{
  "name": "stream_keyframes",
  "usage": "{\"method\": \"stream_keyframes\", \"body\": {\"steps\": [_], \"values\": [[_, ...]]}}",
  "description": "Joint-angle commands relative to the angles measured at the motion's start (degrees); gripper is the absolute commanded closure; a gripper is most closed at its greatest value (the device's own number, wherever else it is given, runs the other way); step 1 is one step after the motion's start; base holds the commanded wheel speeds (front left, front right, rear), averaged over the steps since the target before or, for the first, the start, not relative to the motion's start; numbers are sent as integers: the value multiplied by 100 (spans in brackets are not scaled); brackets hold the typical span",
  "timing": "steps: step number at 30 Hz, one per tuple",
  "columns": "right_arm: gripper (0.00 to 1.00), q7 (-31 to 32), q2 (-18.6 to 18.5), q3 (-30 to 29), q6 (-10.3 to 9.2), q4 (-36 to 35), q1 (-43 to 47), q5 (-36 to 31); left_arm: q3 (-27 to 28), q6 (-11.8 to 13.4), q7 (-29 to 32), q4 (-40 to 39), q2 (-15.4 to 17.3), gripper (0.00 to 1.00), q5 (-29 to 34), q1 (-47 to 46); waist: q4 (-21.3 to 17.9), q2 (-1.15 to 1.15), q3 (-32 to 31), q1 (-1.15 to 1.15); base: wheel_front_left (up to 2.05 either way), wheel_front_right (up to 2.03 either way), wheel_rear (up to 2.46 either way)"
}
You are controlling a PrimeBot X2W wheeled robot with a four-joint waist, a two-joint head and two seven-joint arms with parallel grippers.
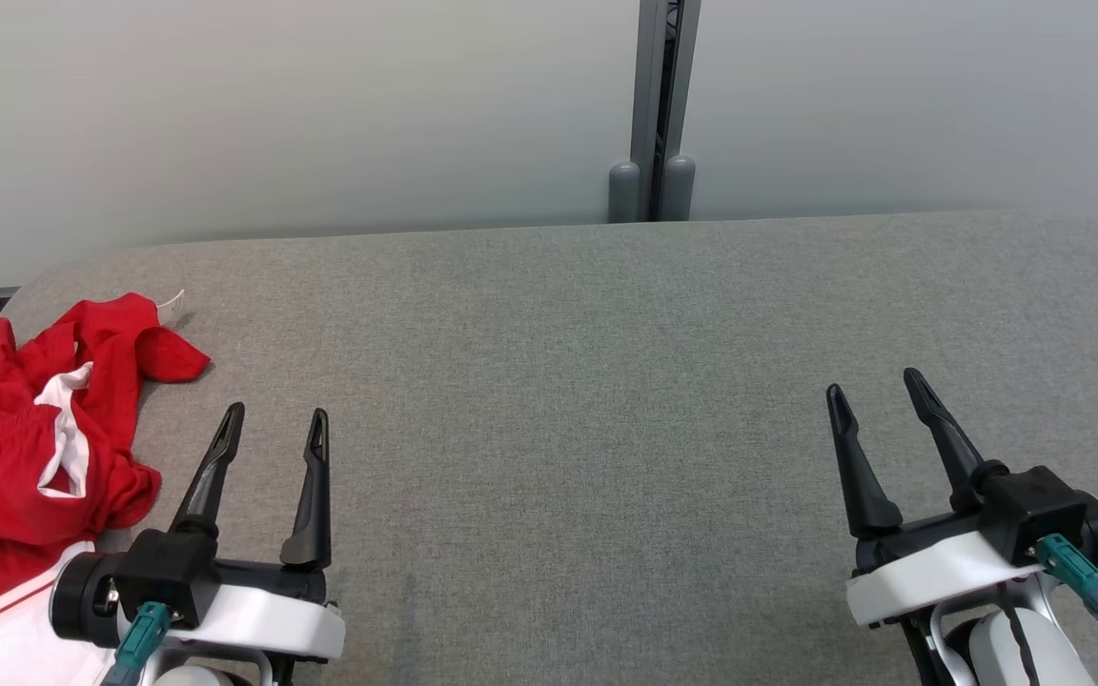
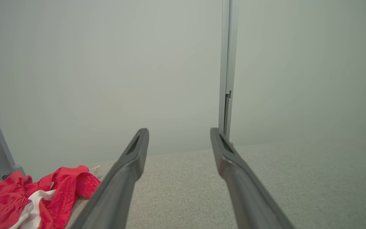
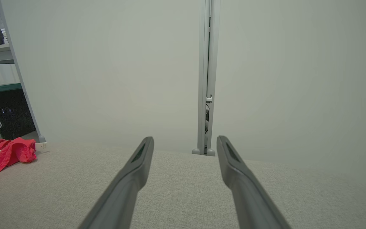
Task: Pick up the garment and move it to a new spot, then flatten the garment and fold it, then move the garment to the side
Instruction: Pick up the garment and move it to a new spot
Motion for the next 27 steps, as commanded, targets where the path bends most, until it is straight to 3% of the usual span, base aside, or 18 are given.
{"method": "stream_keyframes", "body": {"steps": [1, 15, 27], "values": [[0, -30, -49, 7, 12, 21, -29, 35, 23, -15, -30, 12, 29, 0, -30, -64, -1, 0, 0, 0, 0, 0, 0], [0, -30, -47, 14, 12, 4, 29, 190, 35, -11, -30, 74, 29, 0, -94, -96, 179, 0, -9, 0, 0, 0, 0], [0, -30, -45, 254, 12, 81, 49, 357, 229, 47, -29, 182, 26, 0, -83, -51, 931, 0, -32, 0, 0, 0, 0]]}}
